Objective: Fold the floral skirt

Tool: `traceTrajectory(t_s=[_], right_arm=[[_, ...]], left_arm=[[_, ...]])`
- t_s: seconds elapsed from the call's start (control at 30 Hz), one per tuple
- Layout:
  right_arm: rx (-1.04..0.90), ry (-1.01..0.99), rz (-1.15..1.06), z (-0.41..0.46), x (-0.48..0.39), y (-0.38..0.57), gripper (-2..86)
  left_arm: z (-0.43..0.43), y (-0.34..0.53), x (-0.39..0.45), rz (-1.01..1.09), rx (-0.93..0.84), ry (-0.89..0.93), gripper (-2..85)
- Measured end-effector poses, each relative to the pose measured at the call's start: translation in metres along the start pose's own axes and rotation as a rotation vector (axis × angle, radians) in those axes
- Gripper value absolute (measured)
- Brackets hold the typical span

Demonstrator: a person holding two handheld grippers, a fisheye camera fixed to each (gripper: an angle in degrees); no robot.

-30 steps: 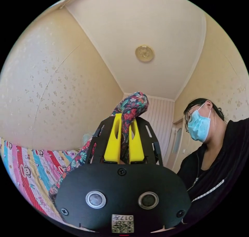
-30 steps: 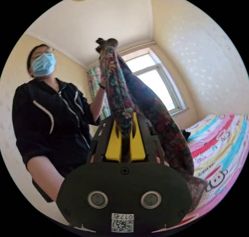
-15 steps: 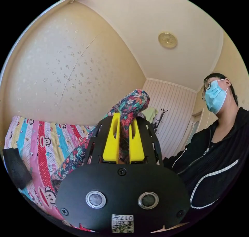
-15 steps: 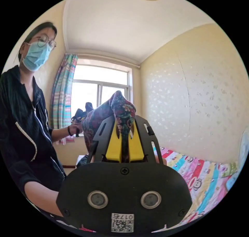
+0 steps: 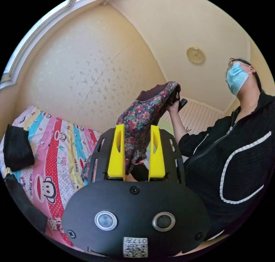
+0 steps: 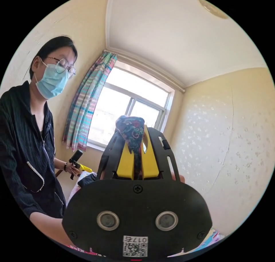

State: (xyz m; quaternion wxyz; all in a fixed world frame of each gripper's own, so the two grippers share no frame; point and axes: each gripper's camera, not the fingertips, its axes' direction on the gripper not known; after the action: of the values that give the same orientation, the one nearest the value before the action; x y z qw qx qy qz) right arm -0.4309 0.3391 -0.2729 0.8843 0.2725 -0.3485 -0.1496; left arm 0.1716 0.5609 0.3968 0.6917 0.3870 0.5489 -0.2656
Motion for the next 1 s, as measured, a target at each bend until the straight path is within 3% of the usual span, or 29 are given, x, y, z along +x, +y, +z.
traceTrajectory(t_s=[0.23,0.37,0.43,0.53,0.67,0.8,1.0], right_arm=[[0.100,-0.057,-0.031,-0.008,-0.024,-0.036,2.9],[0.099,-0.006,-0.020,-0.015,-0.040,-0.051,2.9],[0.073,0.022,-0.016,-0.015,-0.049,-0.058,2.9],[0.019,0.098,0.013,-0.015,-0.065,-0.068,2.9],[-0.004,0.124,0.017,-0.013,-0.086,-0.080,3.0],[-0.066,0.195,-0.116,-0.018,-0.114,-0.099,3.1],[-0.196,0.339,-0.132,-0.040,-0.126,-0.115,3.4]], left_arm=[[0.093,-0.057,0.024,0.283,-0.171,0.148,19.8],[0.163,-0.055,0.022,0.163,-0.281,0.366,21.0],[0.191,-0.037,0.027,-0.010,-0.305,0.518,21.1],[0.196,-0.008,0.065,-0.001,-0.311,0.643,20.2],[0.211,0.013,0.093,0.094,-0.423,0.450,14.9],[0.197,-0.003,0.070,0.026,-0.374,0.433,2.6],[0.111,-0.078,0.050,0.132,-0.261,0.208,0.0]])
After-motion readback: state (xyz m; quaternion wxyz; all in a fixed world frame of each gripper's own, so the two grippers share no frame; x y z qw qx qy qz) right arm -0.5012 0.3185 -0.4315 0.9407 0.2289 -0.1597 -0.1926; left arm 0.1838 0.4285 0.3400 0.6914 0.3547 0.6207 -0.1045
